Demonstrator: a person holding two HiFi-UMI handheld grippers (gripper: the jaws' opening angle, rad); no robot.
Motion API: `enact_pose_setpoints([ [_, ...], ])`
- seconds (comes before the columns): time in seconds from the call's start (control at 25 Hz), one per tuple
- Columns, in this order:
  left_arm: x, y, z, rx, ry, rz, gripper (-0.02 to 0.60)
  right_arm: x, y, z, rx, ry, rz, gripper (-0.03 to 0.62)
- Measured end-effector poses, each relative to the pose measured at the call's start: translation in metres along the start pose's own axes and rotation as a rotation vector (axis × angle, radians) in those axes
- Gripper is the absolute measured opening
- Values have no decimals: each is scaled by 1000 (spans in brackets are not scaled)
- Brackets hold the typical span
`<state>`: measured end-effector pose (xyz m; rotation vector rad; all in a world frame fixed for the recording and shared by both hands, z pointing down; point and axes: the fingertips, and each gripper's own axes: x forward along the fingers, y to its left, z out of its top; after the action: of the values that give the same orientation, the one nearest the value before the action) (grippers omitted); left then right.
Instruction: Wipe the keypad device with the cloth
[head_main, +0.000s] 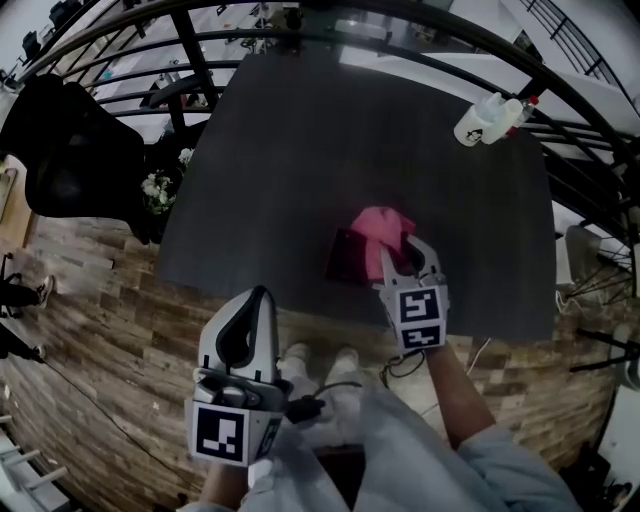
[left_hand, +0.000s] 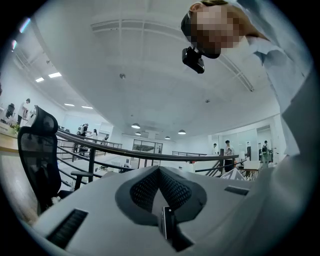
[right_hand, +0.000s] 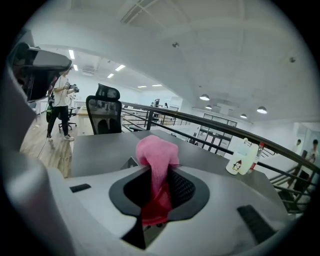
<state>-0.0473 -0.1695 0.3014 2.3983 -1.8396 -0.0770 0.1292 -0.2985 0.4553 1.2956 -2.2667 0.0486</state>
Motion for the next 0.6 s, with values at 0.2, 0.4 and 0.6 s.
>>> enact_pose_setpoints([
  [0.2, 5, -13, -3, 2, 4, -43, 3, -16, -20, -19, 61, 18, -62, 71],
  [0.4, 11, -26, -3, 10, 14, -79, 3, -29, -37, -43, 102, 46, -119, 71],
  [0.6, 12, -34, -4, 15, 19, -103, 3, -38, -44, -60, 156, 63, -160, 71],
])
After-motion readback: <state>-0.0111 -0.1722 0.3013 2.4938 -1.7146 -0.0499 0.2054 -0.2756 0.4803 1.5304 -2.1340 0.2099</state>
